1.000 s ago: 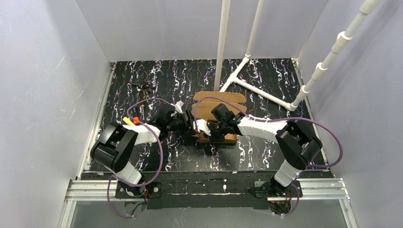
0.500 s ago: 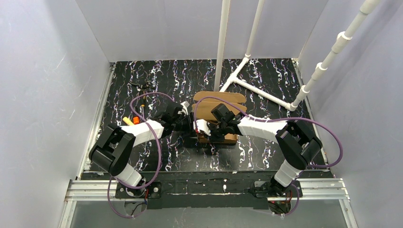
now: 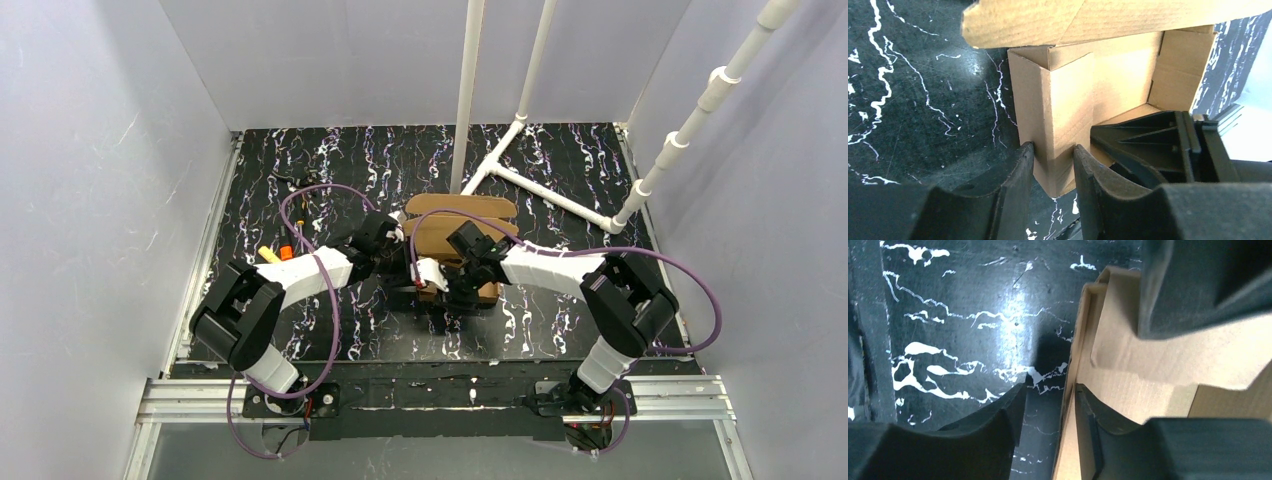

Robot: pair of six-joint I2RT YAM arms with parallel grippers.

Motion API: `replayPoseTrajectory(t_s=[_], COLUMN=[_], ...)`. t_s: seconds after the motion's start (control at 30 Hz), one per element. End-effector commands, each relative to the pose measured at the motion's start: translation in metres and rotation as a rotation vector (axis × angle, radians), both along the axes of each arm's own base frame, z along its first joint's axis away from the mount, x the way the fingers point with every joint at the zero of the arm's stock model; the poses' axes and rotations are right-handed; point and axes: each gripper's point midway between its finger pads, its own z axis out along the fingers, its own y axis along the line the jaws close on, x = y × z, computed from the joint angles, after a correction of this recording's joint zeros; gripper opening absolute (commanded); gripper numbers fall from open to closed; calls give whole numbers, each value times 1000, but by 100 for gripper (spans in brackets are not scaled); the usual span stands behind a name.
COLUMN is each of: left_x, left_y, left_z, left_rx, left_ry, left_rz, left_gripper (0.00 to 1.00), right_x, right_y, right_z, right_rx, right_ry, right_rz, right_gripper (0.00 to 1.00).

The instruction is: Fold the paper box

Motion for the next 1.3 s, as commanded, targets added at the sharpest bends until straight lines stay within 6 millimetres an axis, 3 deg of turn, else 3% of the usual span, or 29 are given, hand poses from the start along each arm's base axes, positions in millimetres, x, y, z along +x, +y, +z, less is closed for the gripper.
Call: replayPoseTrajectory(t_s=[0.0,0.27,0.47,0.83,0.93,1.03,1.27], left_x=[4,9,17,26,28,31,31], left_y=[9,12,15,25,28,30,52], left_z=[-4,-1,-2,-20,-22,-18,-13], left_rx=[77,130,230,392,412,439,610], left_ry=[-12,-39,-72,-67,-76,-111,-179], left_rz=[13,9,-1,-35,-33,-35,-69], left_gripper=[32,33,34,33,23,1,0], right_x=[-2,-7,11,24,24,25,25], right_y=[-4,-21,-35,-46,-46,-46,-47], right_z=[26,58,86,95,95,96,93], right_rx=[64,158,247,273,274,276,270], right_ry=[7,37,23,-6,-6,-7,-2], right_rz=[50,115,40,-26,-28,-29,-33], right_gripper=[51,56,57,57,57,57,57])
